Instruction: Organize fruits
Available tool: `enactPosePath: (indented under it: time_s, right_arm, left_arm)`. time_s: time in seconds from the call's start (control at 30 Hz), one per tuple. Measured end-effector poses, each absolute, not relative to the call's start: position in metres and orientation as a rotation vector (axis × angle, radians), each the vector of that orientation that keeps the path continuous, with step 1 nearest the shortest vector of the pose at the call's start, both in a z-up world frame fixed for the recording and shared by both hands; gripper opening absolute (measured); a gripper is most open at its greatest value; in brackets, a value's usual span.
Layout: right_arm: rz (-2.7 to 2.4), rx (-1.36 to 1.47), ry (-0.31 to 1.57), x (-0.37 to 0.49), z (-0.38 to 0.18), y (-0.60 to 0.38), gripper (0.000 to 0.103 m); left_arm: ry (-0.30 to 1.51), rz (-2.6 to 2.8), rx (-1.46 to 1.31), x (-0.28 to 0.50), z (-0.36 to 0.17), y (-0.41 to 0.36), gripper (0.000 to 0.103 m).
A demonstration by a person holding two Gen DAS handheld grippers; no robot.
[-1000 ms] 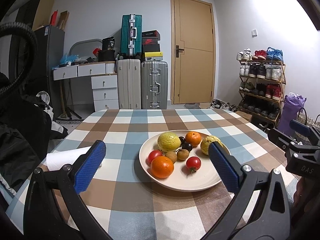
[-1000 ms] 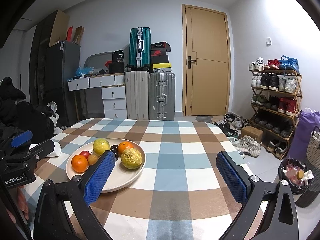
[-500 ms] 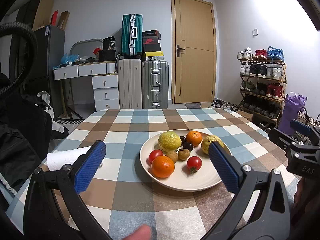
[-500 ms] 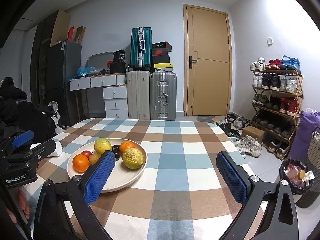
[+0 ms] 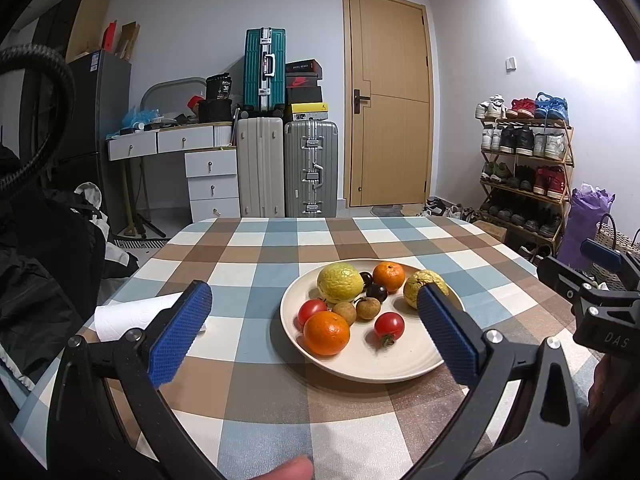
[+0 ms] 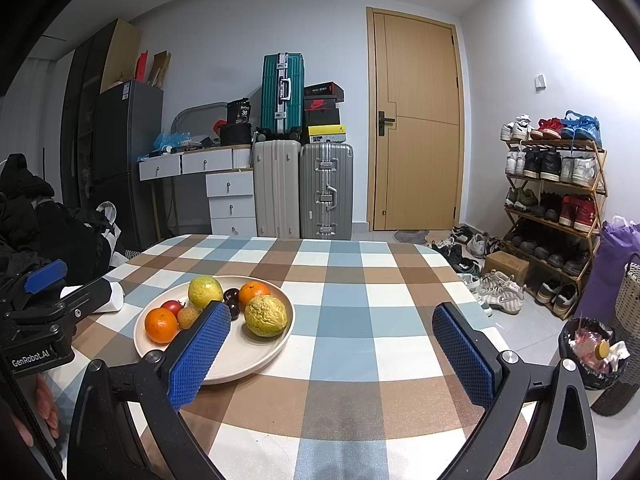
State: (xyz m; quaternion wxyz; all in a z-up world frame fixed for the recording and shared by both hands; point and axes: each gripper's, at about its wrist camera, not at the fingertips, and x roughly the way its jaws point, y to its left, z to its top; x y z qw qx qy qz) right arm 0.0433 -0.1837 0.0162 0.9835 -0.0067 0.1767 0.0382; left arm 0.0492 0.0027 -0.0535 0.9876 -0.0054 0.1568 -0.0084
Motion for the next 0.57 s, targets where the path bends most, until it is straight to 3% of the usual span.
enactPosePath:
  time_s: [0.57]
  right_arm:
    - [0.072, -0.014, 0.359, 0.0441, 0.0154, -0.1834, 0.103]
  left_arm:
    - [0.317, -0.025, -0.010, 0.0511, -0.0556, 0.0032, 0.103]
